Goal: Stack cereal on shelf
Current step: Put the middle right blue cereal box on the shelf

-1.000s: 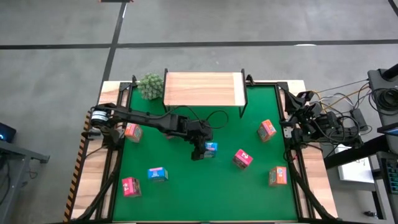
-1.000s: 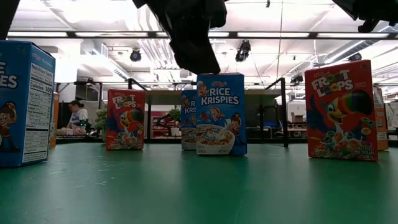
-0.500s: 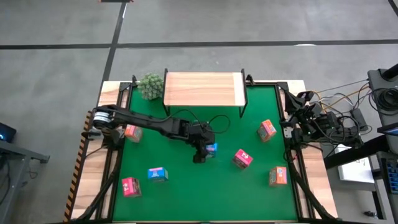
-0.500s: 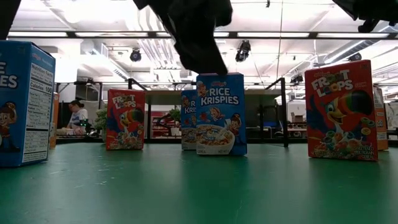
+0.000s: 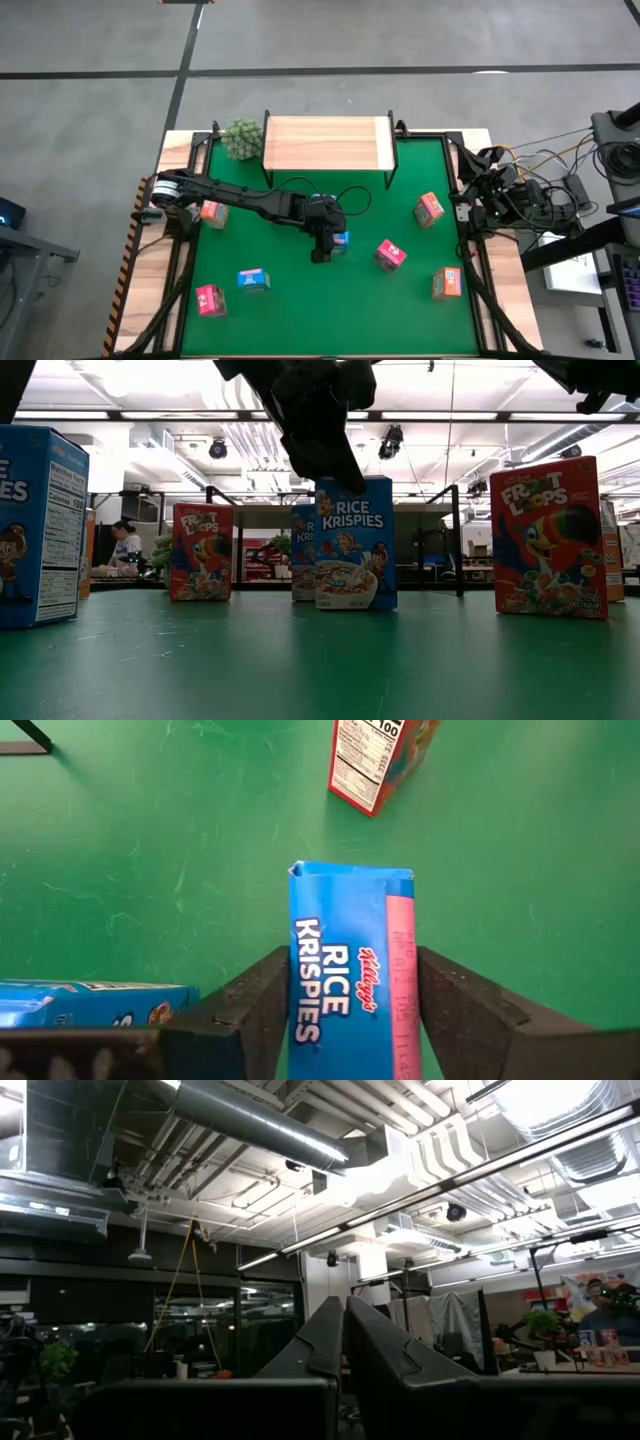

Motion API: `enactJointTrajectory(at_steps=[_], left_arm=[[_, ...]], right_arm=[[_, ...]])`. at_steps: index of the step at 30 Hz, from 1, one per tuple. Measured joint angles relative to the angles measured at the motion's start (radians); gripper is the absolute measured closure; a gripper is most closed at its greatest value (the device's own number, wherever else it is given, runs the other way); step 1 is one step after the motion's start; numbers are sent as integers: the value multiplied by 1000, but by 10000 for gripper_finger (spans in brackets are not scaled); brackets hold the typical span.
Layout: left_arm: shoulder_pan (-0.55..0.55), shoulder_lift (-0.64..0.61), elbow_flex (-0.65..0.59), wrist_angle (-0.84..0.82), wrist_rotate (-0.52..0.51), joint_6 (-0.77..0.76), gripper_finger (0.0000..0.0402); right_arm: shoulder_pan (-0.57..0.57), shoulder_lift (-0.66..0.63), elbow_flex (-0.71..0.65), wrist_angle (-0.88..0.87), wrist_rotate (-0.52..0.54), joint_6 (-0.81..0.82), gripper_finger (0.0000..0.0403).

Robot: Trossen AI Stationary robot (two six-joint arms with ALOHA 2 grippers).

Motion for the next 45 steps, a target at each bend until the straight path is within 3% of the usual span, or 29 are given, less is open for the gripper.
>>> enactJointTrajectory(at_steps=[9, 18, 32, 39, 45], left_arm=[[0, 0, 0, -1, 1, -3, 268], [0, -25, 42, -61, 1, 37, 274], [47, -40, 481, -624, 36, 420, 274], [177, -39, 695, -832, 66, 559, 274], [358, -39, 812, -885, 69, 638, 274]], right_arm=[[0, 0, 0, -1, 2, 0, 394], [0, 0, 0, -3, 3, 1, 394], [0, 0, 0, -15, 8, 11, 394], [0, 0, 0, -25, 8, 28, 394], [0, 0, 0, -31, 8, 46, 394]])
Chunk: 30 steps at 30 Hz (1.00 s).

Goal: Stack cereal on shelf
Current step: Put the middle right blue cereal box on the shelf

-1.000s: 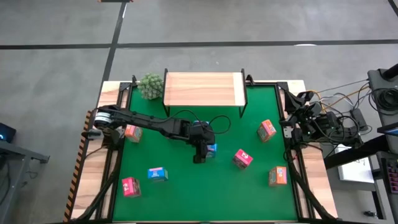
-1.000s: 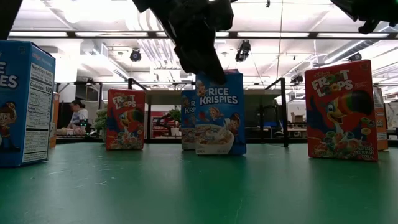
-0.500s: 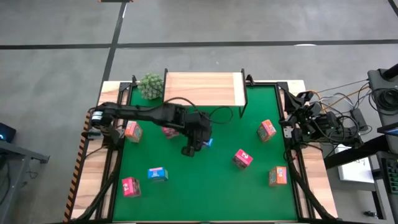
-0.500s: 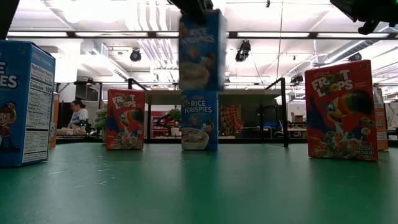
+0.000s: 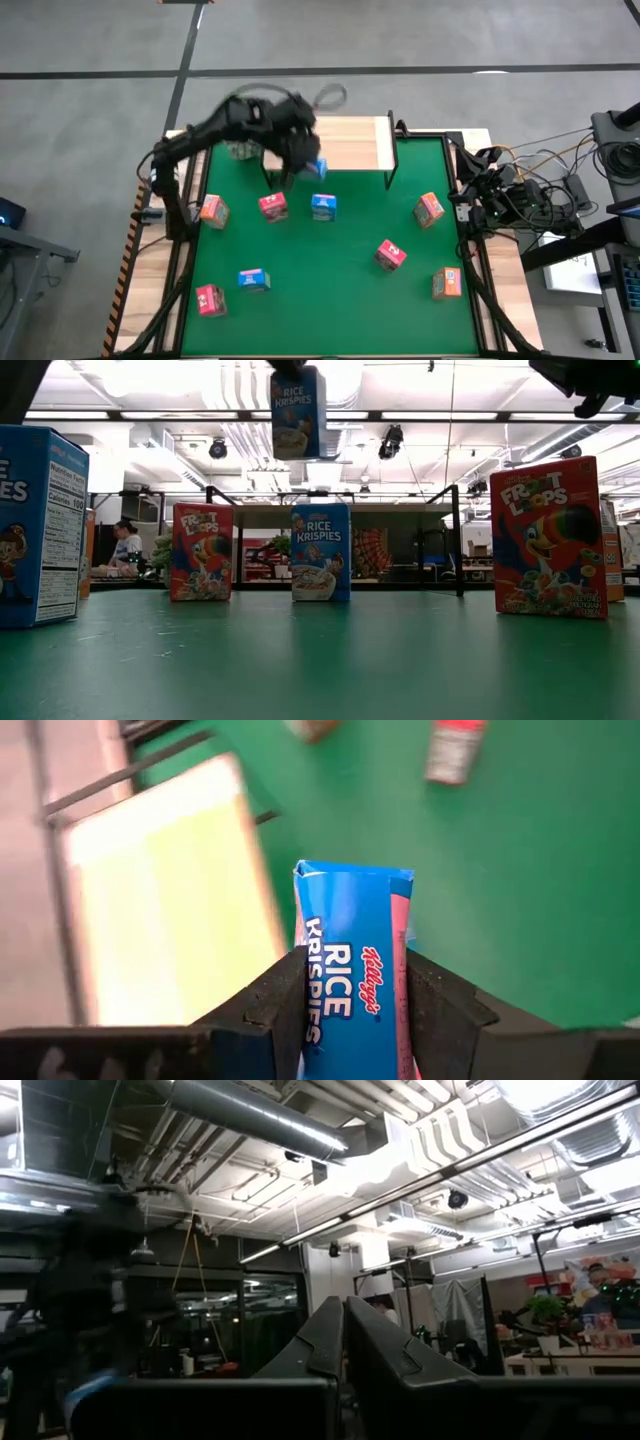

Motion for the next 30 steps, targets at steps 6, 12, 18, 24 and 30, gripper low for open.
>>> enactJointTrajectory(at_steps=[6, 12, 18, 24, 30], left_arm=[[216, 4, 14, 13, 8, 6, 274], [403, 34, 8, 20, 139, 19, 274], [527, 60, 8, 19, 244, 60, 274], [573, 93, 8, 1, 272, 122, 274], [589, 115, 8, -4, 271, 136, 274]], right_arm=[[0, 0, 0, -16, 0, 13, 394], [0, 0, 0, -22, 0, 20, 394], [0, 0, 0, -27, 0, 25, 394], [0, 0, 0, -27, 0, 26, 394], [0, 0, 0, -34, 0, 26, 394]])
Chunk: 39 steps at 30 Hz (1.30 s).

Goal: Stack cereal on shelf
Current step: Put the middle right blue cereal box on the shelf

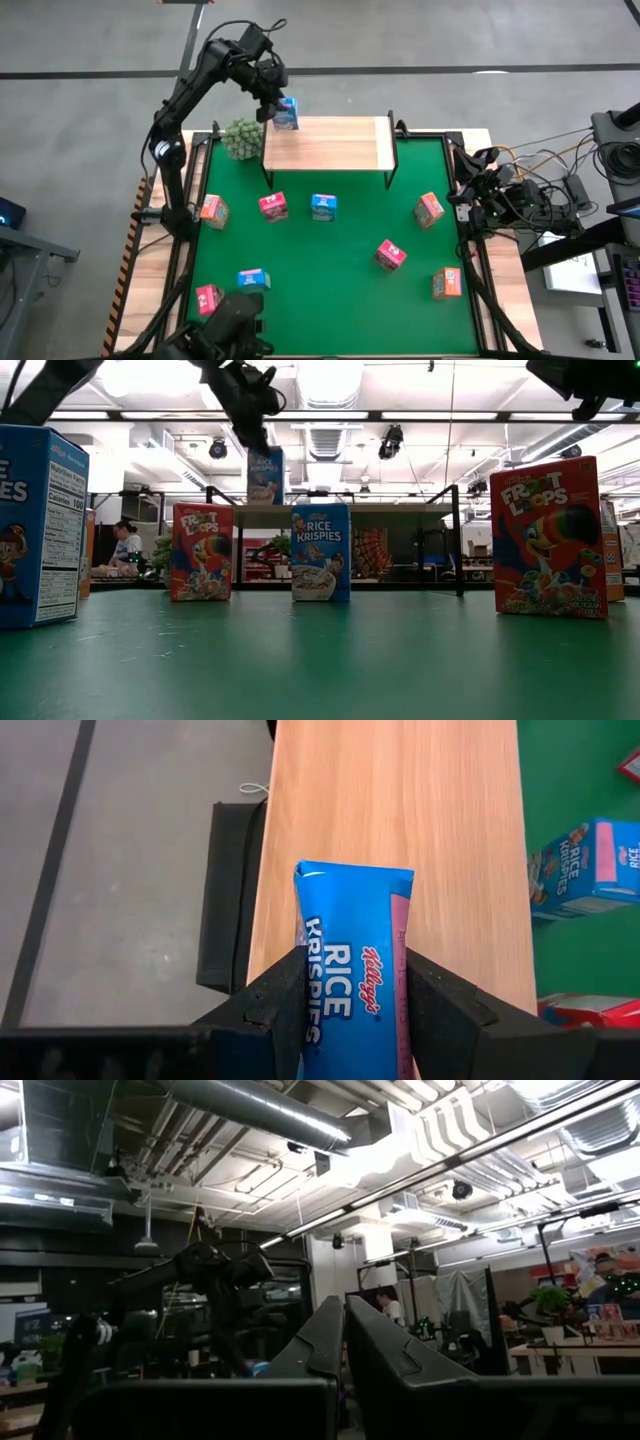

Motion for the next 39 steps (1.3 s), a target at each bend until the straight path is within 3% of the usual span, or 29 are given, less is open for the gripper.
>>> enactJointTrajectory(at_steps=[20, 32, 39], left_arm=[[43, 24, 0, 6, -32, 25, 272], [46, 23, 0, 12, -31, 26, 225], [45, 23, 0, 12, -31, 25, 219]], right_arm=[[0, 0, 0, -6, 1, 0, 394], [0, 0, 0, -6, 1, 1, 394], [0, 0, 0, -6, 1, 2, 394]])
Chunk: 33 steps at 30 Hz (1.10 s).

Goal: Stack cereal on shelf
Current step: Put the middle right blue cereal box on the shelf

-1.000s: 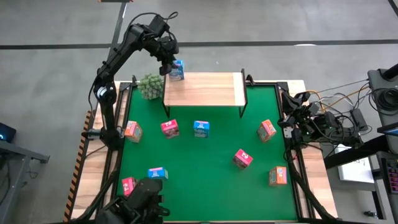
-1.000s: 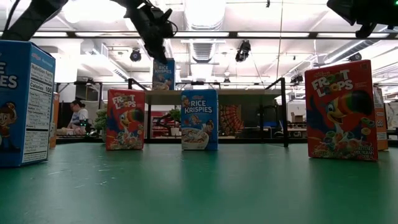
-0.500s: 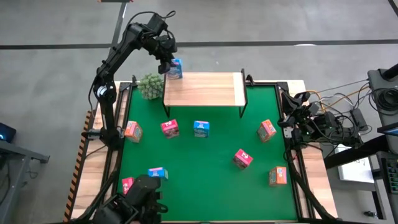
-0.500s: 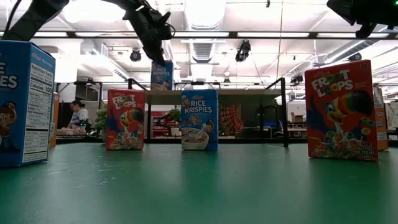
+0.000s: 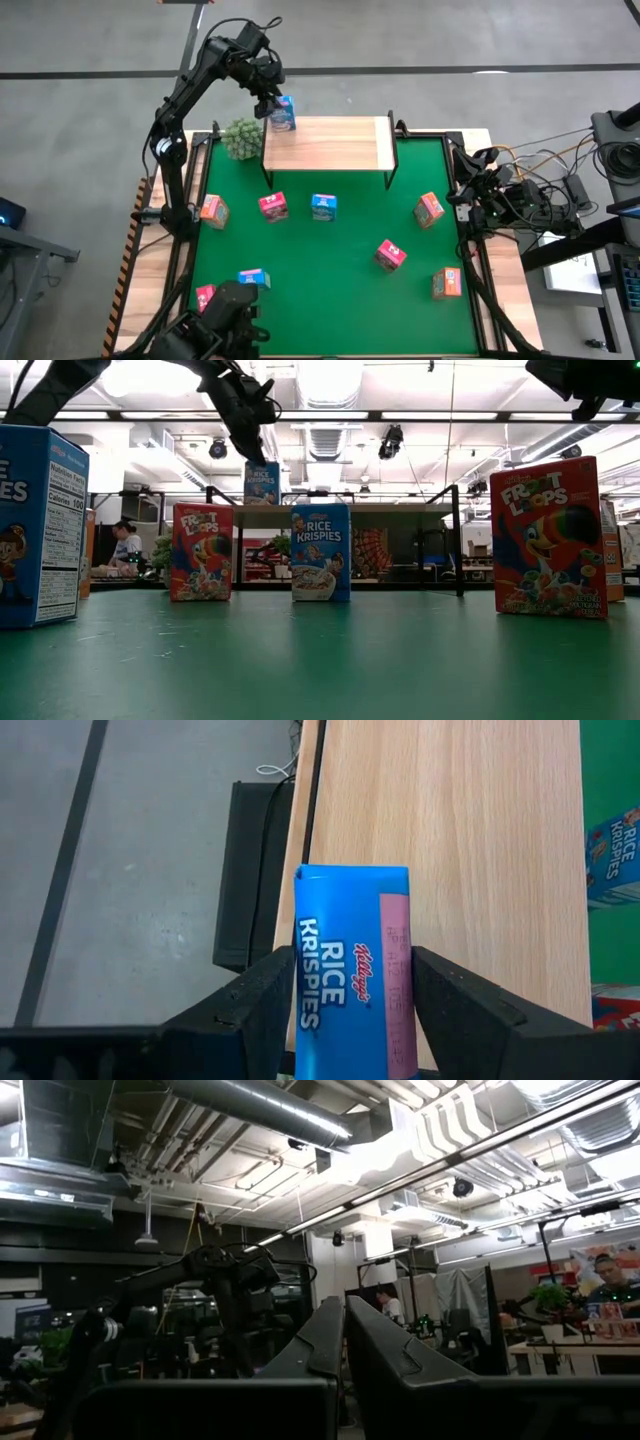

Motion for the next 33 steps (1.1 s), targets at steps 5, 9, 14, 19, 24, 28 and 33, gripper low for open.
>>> enactJointTrajectory(at_steps=[5, 9, 14, 19, 24, 28, 33], left_arm=[[0, 0, 4, -11, 0, -9, 219], [-4, -1, 35, -19, -2, -37, 219], [-15, -1, 94, -31, -4, -119, 219], [-48, -29, 86, -38, -4, -231, 219], [-134, -40, 85, -61, -4, -269, 231], [-229, -42, 82, -81, -18, -261, 250], [-351, -43, 64, -109, -209, -272, 284]], right_arm=[[0, 0, 0, 0, 0, 0, 394], [0, 0, 0, 1, 0, 0, 394], [0, 0, 0, 2, 0, 0, 394], [0, 0, 4, 0, 0, -1, 394], [0, 0, 5, -4, 0, -2, 394], [0, 0, 5, -4, 0, -2, 394], [0, 0, 5, -9, 0, -3, 394]])
